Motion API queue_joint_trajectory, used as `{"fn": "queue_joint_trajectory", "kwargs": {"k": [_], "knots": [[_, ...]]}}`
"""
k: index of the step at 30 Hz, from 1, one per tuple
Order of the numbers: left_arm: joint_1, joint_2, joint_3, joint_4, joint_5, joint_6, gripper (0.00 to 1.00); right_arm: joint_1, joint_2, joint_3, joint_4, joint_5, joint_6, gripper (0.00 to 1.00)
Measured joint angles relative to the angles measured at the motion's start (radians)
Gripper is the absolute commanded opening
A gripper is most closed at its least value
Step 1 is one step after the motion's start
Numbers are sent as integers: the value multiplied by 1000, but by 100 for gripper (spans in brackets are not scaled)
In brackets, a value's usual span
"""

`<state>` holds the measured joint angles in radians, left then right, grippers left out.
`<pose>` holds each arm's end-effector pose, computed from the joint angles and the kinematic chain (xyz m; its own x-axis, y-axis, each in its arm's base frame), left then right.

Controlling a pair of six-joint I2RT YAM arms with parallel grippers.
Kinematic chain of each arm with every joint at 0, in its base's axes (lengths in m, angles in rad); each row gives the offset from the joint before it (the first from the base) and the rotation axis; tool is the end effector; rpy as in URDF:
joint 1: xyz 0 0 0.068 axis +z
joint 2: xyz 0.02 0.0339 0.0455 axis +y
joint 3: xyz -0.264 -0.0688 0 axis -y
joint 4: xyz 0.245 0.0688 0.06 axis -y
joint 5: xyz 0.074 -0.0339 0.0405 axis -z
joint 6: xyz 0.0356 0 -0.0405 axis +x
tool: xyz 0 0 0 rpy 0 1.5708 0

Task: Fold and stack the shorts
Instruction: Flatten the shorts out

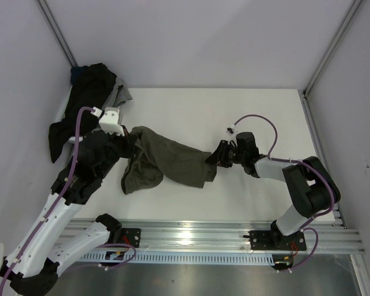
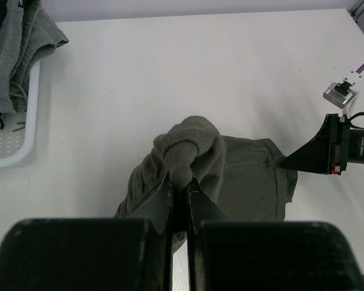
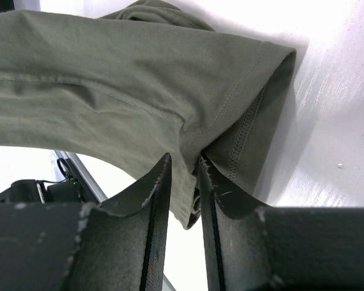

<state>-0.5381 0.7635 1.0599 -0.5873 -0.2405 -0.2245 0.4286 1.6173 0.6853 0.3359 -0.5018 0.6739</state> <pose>0.1332 -0.0696 0.3938 -0.3073 -0.0684 -0.9492 0.2394 0.9598 -0.1467 0.2781 0.1459 0.1572 -0.8523 0.2121 -0.4781 -0.2490 0.6394 0.7274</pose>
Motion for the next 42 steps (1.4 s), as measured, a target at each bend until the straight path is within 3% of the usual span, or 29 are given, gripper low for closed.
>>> {"fn": "queue_joint_trajectory", "kwargs": {"k": [15,21,26,42], "knots": [[0,8,0,0,8,0,2,19,56,28,15,1,11,29],[0,8,0,0,7,0,2,22,73,28,17,0,23,0],[0,8,0,-1,6,1,2,2,38,28,-25,-4,18,0],[0,-29,86,-30,-36,-2,0,-448,-477,168,-258,-338,-65,0]]}}
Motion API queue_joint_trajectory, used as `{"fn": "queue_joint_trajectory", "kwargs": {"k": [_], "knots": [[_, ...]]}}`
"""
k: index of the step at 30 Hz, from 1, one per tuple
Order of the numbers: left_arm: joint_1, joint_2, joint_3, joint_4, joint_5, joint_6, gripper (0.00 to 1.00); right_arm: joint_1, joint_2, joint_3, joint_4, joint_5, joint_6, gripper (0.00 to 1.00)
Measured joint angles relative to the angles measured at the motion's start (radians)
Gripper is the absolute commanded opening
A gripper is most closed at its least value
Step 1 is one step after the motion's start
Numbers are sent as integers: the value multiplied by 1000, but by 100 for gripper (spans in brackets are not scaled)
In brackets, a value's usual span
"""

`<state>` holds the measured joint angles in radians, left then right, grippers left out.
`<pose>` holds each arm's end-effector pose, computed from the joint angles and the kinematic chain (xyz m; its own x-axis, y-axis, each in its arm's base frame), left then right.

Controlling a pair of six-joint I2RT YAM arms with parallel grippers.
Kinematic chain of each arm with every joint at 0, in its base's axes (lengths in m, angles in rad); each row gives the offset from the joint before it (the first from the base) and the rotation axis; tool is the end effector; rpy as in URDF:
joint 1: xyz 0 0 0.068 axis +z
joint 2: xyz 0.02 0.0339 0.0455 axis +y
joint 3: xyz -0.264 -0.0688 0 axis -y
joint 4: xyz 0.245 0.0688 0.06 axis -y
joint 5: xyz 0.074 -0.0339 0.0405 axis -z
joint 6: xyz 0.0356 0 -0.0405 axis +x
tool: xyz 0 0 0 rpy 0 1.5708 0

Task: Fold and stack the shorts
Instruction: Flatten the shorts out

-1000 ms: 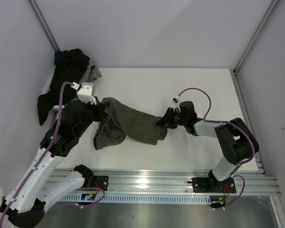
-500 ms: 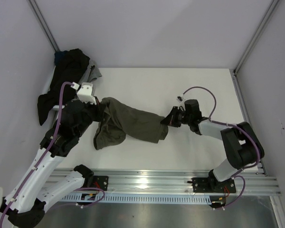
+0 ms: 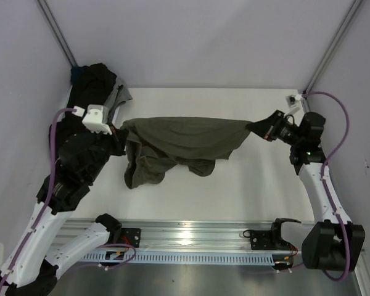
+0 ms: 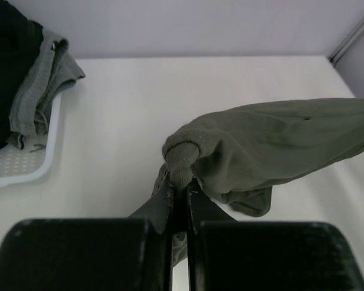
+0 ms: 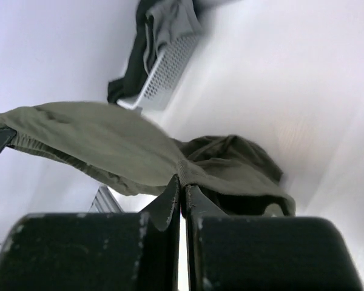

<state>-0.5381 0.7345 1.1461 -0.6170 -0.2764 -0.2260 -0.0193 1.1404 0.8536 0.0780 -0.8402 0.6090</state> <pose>0.1171 -0.0586 0.4214 -0.2298 -0.1139 -0.9666 0.2177 0.9619 -0.1651 0.2579 0.0215 0.3214 -0.5793 0.3930 -0.7141 -0.4684 0.5565 0.6863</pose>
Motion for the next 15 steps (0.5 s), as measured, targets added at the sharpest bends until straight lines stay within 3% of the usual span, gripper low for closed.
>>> {"fn": "queue_joint_trajectory", "kwargs": {"k": [5,15], "knots": [[0,-66,66,-3,18,2,0,-157,-102,26,5,-86,21,0],[-4,-147,141,-39,108,18,0,-249,-218,89,81,-134,162,0]]}}
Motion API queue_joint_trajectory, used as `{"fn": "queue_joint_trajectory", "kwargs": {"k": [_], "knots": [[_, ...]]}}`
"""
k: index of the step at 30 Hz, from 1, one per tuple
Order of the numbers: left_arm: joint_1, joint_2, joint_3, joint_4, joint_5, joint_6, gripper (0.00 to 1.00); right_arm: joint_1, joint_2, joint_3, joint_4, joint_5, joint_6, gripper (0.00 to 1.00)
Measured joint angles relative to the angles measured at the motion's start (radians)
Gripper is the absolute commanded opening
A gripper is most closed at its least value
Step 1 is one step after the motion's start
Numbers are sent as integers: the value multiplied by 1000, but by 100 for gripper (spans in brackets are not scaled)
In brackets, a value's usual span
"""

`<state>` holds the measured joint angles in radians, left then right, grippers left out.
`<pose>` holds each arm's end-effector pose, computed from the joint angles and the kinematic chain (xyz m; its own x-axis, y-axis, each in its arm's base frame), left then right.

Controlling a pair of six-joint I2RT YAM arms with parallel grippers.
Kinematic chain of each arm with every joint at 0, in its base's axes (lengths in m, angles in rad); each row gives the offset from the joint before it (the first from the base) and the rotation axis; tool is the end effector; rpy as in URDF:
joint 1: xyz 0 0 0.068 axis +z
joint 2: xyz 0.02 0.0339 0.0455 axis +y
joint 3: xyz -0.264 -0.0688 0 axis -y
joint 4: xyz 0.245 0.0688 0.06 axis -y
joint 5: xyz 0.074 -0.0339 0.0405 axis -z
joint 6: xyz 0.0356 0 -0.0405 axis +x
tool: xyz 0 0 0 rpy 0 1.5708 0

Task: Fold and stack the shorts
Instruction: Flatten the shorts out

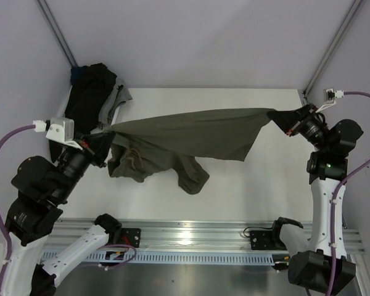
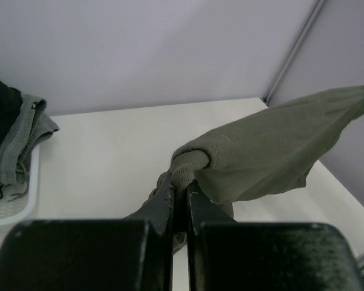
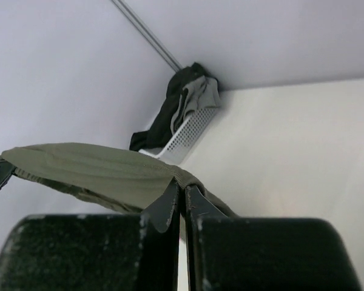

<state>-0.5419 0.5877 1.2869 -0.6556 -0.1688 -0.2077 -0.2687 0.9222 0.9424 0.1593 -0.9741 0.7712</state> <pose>0.0529 -0.0249 0.4682 -0.0387 -0.2140 -0.9761 0.3645 0.9065 -0.2132 0.1975 -0.0238 0.4056 -0.3195 0.4942 -0.8085 -0.5757 0.5765 0.5799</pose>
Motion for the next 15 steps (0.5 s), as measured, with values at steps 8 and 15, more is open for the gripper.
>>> {"fn": "queue_joint_trajectory", "kwargs": {"k": [8,15], "knots": [[1,-57,45,16,172,-2,0,-16,-158,114,-45,27,12,0],[1,-58,198,54,335,-2,0,-17,-324,296,-129,46,-42,0]]}}
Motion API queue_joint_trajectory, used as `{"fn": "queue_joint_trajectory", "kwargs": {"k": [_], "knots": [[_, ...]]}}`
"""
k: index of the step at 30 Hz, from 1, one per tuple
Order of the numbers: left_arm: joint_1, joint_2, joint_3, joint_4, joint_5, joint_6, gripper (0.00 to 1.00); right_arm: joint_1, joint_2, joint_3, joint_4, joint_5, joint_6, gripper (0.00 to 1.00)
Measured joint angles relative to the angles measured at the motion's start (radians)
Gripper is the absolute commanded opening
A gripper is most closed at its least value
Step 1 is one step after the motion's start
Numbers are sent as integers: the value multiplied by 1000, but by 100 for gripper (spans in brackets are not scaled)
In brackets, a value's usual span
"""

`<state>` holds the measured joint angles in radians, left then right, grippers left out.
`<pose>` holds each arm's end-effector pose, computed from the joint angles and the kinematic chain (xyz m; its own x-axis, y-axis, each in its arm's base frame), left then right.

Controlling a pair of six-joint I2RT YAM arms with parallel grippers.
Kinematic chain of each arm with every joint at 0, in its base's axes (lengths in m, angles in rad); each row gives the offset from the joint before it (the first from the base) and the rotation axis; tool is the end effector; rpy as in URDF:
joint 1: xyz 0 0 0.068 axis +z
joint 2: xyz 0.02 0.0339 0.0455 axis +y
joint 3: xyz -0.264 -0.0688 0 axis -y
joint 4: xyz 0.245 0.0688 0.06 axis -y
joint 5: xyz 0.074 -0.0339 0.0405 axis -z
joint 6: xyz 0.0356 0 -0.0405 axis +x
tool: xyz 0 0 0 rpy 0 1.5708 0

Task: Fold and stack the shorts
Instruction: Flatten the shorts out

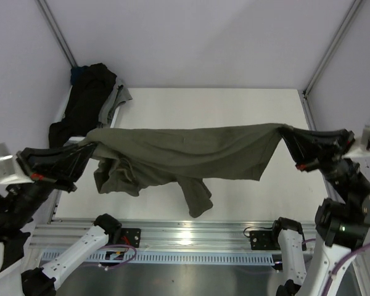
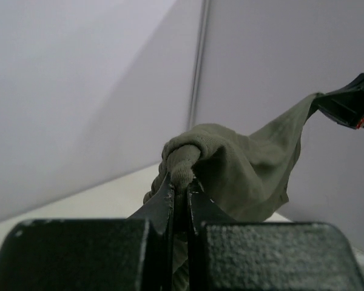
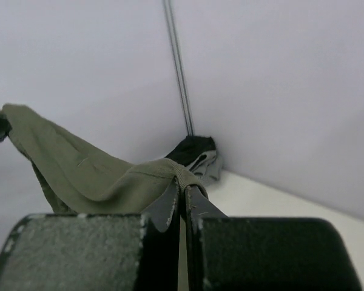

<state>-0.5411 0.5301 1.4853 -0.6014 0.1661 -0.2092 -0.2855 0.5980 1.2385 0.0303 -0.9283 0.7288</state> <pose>-0.0141 0.0016 0.5195 0.1574 -0.3335 -0.9295 0.6886 0.7117 -0.1388 0.0436 0.0169 0.5159 0.1566 0.3699 -0.9158 -0.7202 0.6772 0.1504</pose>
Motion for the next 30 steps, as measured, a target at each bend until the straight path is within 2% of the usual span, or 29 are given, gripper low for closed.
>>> {"fn": "queue_joint_trajectory", "kwargs": {"k": [6,10,14,19,23,27,30], "knots": [[0,0,82,60,49,1,0,1,-89,119,-23,36,-54,0],[0,23,79,68,30,10,0,3,-69,109,-32,60,-67,0],[0,131,76,81,-34,19,0,7,64,59,11,76,-36,0],[1,410,154,81,-96,18,0,37,322,57,64,95,9,0],[4,587,217,78,-106,15,0,93,456,88,-18,140,-10,0],[5,577,220,40,-73,10,0,135,410,116,-37,140,-36,0],[5,458,187,71,-25,9,0,156,271,103,-10,136,-53,0]]}}
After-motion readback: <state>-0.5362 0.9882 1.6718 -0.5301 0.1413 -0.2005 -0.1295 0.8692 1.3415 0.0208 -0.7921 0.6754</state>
